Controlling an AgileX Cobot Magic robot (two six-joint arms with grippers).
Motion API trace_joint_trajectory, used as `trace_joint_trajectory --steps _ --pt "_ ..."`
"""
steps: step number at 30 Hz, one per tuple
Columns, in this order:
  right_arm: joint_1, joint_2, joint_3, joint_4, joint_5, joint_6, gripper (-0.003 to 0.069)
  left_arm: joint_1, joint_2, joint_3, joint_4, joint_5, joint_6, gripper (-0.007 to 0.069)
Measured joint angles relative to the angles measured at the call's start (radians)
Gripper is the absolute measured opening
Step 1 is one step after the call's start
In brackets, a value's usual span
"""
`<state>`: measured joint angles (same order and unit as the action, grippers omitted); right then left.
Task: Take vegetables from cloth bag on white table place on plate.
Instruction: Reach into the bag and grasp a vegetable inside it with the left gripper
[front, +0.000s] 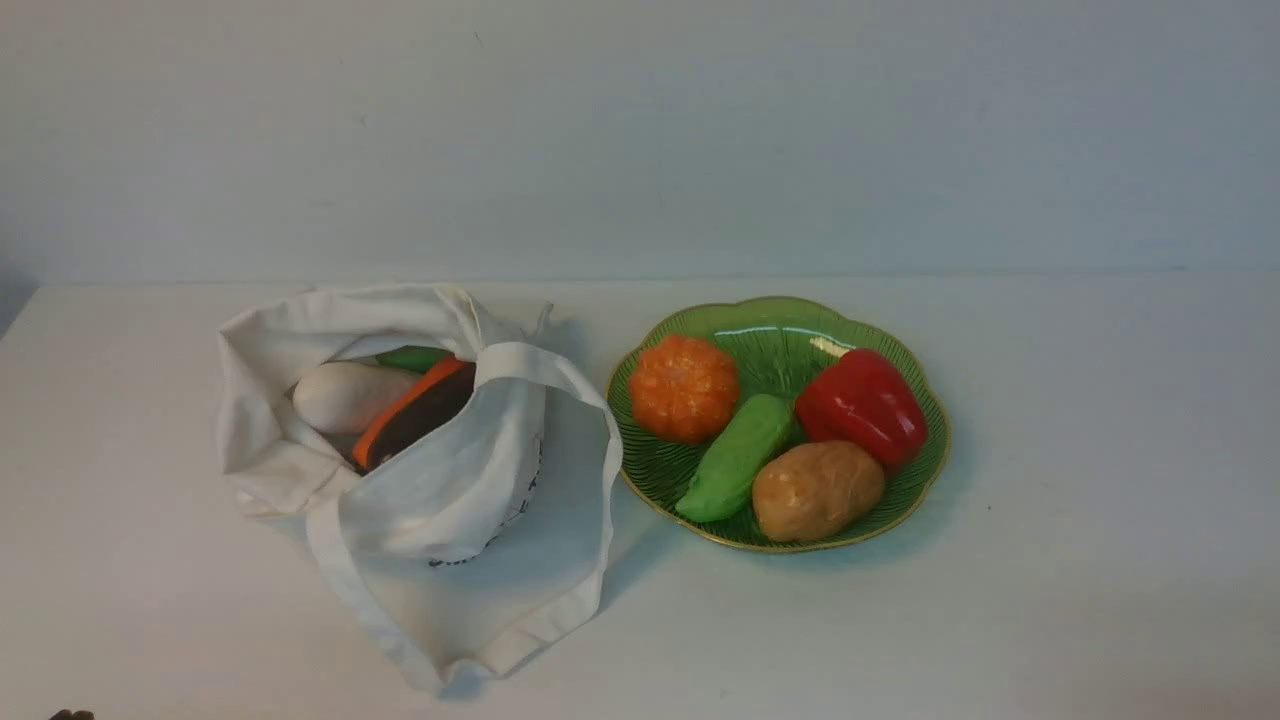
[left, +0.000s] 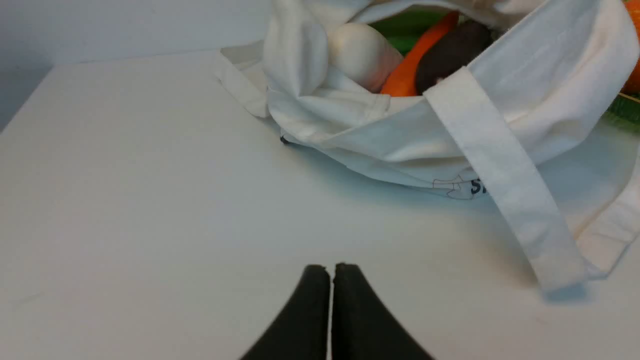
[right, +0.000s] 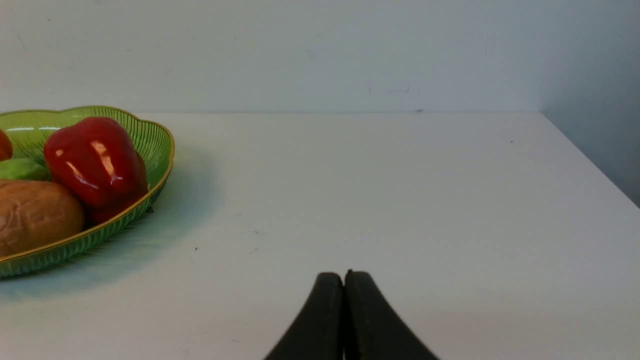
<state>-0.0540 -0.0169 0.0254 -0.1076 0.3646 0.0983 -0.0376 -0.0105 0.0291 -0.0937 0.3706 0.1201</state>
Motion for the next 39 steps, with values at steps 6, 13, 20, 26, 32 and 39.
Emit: trace_joint_trajectory --steps 6,13,20,26,32,39 --pt "0.0 0.0 0.0 0.0 0.0 0.0 -0.001 0.0 0.0 0.0 0.0 0.0 0.0 -0.0005" --pt "0.0 0.0 0.0 0.0 0.0 0.0 -0.001 0.0 0.0 0.0 0.0 0.0 0.0 -0.0005" --pt "0.0 0.0 0.0 0.0 0.0 0.0 -0.001 0.0 0.0 0.0 0.0 0.0 0.0 -0.0005" --pt "0.0 0.0 0.0 0.0 0.0 0.0 -0.001 0.0 0.0 0.0 0.037 -0.025 0.021 -0.0005" --pt "0.0 0.0 0.0 0.0 0.0 0.0 -0.001 0.0 0.0 0.001 -0.09 -0.221 -0.075 -0.0005" --pt "0.0 0.0 0.0 0.0 0.0 0.0 -0.001 0.0 0.0 0.001 -0.234 -0.623 -0.129 -0.0005"
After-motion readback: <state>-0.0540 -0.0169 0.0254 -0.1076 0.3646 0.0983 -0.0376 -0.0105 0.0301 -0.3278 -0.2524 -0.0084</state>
